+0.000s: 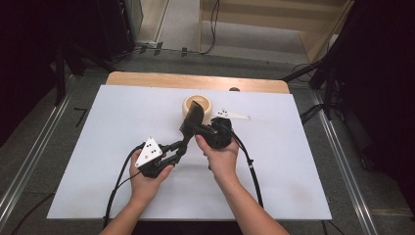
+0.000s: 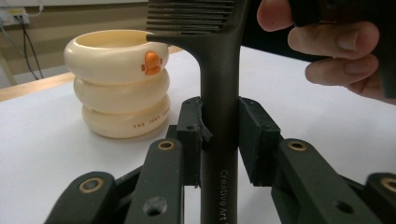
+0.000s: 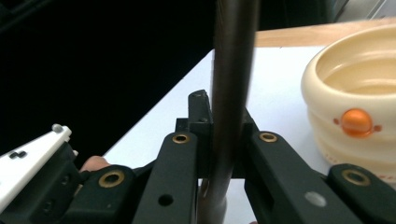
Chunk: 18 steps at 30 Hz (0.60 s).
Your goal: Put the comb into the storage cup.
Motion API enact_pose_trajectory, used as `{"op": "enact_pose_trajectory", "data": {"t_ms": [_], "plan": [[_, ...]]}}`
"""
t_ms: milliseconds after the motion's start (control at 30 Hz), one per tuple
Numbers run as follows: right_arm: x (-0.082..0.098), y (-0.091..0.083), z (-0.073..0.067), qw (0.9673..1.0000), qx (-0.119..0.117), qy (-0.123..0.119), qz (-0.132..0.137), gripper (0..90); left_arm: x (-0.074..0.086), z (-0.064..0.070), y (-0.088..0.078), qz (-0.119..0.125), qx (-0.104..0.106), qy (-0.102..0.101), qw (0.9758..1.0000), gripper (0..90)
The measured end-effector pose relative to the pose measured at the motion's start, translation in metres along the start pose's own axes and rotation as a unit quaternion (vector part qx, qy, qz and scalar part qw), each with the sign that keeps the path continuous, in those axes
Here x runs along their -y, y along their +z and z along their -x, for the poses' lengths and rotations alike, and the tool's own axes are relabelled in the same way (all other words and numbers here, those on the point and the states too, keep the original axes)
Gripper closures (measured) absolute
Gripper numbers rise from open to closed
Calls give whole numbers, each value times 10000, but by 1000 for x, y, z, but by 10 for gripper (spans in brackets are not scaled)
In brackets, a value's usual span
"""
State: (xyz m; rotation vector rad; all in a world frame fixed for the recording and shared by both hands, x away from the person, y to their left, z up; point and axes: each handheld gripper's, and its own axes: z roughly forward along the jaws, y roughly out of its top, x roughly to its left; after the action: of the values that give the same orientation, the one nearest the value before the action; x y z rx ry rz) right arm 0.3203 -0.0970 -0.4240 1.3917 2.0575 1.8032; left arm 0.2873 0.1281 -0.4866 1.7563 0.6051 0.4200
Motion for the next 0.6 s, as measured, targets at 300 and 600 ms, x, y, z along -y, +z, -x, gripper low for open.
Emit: {"op": "enact_pose_trajectory", "data": {"t_ms": [300,600], "plan": [[-5,-5,-3,9985,128,-527,82,835,0,-6,-4,-30,88,-416,9991,100],[-11,-11,-4,9967,109,-773,212,835,2,-12,-16,54,-48,-571,9983,0]]}}
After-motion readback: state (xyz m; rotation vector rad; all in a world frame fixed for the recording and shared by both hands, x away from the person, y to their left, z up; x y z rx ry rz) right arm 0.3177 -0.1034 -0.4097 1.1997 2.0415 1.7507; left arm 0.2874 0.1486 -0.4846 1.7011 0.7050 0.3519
